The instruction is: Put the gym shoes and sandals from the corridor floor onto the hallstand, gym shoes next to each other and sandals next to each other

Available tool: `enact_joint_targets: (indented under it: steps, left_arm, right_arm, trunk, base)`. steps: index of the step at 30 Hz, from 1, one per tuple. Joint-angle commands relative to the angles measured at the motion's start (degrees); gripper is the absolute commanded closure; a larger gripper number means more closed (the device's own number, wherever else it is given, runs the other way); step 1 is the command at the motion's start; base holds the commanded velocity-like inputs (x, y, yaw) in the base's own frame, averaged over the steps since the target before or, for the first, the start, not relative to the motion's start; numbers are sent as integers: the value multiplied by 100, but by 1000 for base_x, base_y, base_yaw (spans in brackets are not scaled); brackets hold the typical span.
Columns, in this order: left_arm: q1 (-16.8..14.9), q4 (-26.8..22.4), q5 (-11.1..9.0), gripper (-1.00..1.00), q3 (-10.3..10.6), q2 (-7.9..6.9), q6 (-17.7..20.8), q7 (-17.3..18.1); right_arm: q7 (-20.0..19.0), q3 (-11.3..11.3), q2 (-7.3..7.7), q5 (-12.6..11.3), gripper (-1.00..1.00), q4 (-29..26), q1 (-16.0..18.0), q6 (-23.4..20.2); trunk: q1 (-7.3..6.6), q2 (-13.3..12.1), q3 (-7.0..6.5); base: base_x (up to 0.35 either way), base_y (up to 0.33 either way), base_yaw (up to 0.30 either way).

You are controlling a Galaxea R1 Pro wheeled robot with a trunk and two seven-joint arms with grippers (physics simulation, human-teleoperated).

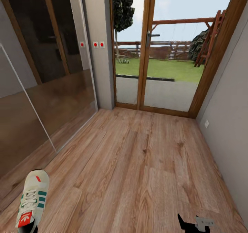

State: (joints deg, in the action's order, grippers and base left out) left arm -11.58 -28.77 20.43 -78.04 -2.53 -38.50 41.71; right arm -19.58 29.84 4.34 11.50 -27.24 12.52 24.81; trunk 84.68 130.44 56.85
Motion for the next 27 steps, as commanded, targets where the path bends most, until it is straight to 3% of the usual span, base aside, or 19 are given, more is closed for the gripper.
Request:
enact_joint_targets:
  steps: [1, 18, 23, 27]
  left_arm:
    - [-11, 0, 30, 100, -52, 2, -17, 48]
    - [-11, 23, 65, 100, -15, 18, -45, 59]
    - [-11, 24, 250, 100, -11, 18, -51, 67]
    - [-11, 21, 546, 100, -21, 19, -41, 44]
  right_arm:
    - [-37, 48, -4, 55, -100, 3, 5, 24]
    - [-28, 48, -12, 59, -100, 39, 5, 20]
    - [-22, 48, -12, 62, -100, 48, 5, 17]
    - [-20, 48, -13, 63, -100, 51, 5, 16]
  trunk:
    - [-1, 2, 0]
    - [-1, 2, -72]
    - [-1, 2, -91]
    - [-1, 2, -106]
  base:
    - [30, 0, 241]
    - [5, 0, 247]
    - [0, 0, 250]
    - [0, 0, 252]
